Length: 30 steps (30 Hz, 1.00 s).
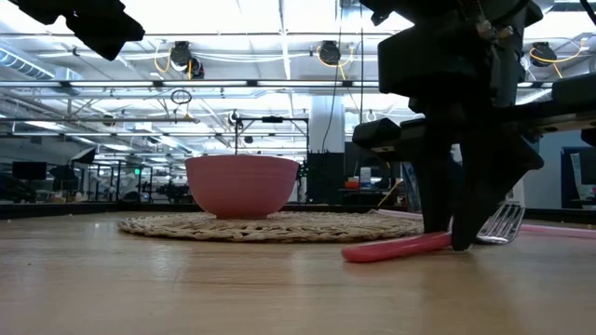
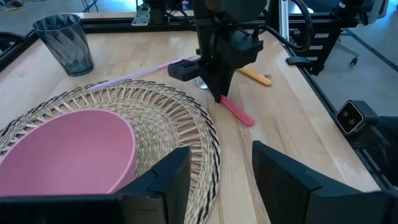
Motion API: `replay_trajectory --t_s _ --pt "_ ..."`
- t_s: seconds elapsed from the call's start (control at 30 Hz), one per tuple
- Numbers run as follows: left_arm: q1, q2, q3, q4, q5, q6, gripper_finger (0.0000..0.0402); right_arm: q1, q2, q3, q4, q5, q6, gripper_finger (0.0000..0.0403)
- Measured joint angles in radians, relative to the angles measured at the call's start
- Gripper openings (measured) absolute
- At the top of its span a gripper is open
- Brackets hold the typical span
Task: Pick & Place Utensil
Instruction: Put the pink fork into the pink bowl
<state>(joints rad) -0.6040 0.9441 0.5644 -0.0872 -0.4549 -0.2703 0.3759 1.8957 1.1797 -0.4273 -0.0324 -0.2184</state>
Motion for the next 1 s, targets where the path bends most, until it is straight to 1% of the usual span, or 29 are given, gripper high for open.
replay_trajectory --t_s 0.13,0.33,0.53,0.73,1.0 --pt "0.0 0.0 0.0 0.0 0.0 0.0 0.017 0.0 0.0 0.0 0.0 0.001 0.0 0.0037" --pt "0.0 0.0 0.0 0.0 0.0 0.0 0.017 -0.003 -0.004 -0.002 0.001 0.006 0.022 0.0049" --pt "0.0 0.0 0.0 0.0 0.0 0.001 0.017 -0.004 -0.017 -0.003 0.002 0.009 0.024 0.0045" --pt "0.0 0.0 0.0 0.0 0.0 0.001 0.017 -0.005 -0.019 -0.003 0.003 0.009 0.027 0.0052" --pt "0.0 0.0 0.0 0.0 0.0 0.001 0.017 -0.005 -0.021 -0.003 0.004 0.007 0.027 0.0049"
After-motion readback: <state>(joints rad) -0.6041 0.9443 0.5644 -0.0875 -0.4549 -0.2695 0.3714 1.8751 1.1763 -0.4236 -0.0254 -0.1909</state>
